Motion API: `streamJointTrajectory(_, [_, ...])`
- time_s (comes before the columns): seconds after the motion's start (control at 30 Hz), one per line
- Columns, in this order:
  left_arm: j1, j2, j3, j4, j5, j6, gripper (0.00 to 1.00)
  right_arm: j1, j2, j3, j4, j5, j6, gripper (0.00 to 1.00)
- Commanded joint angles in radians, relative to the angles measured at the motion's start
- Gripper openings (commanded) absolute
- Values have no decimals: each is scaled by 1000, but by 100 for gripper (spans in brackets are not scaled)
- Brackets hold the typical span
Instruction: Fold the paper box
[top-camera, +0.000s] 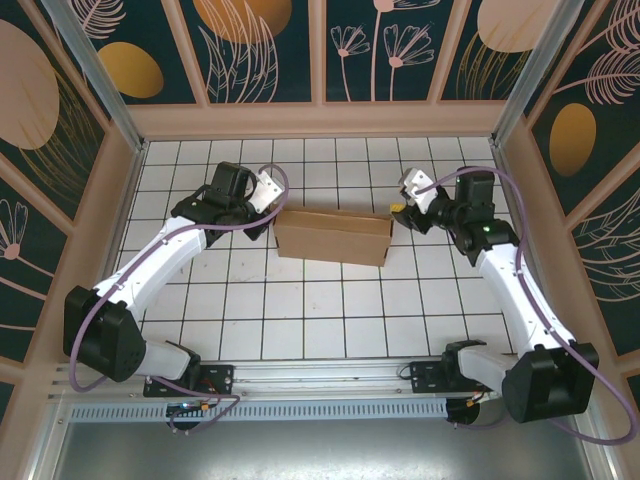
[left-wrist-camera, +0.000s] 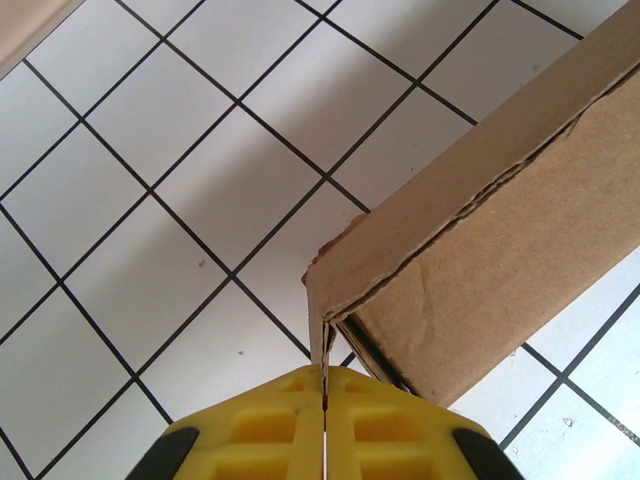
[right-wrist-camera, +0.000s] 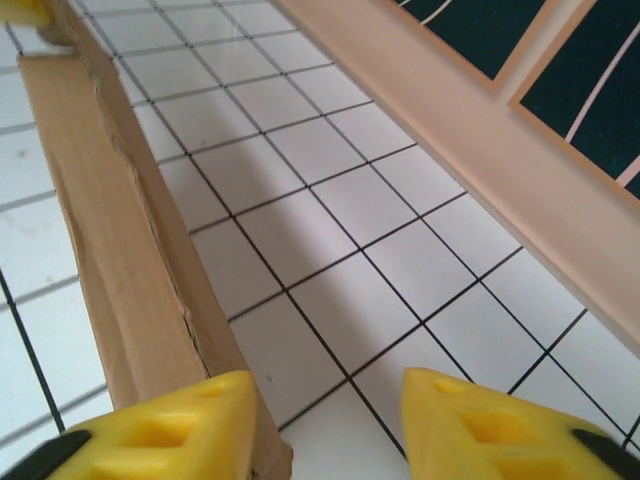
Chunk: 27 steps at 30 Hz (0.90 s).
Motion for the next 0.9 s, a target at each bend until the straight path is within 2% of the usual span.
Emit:
streamJointTrajectory(0.0, [5, -10, 16, 18, -5, -26, 7, -17, 2, 31, -85, -72, -76, 48])
streamJointTrajectory(0.13, [5, 4, 39, 17, 2, -39, 8, -35, -36, -30, -96, -81, -94, 52])
streamJointTrajectory(0.27, [5, 25, 61, 11, 5, -43, 7, -42, -49, -87, -67, -59, -86, 51])
streamJointTrajectory(0.47, [6, 33, 68, 4, 4, -45, 7, -40, -29, -107, -34, -28, -70, 47])
streamJointTrajectory(0.7, [5, 51, 91, -13, 9, -48, 6, -34, -19, -107, -41, -23, -73, 37])
streamJointTrajectory(0.87, [5, 60, 96, -17, 8, -49, 6, -27, -21, -119, -58, -4, -95, 36])
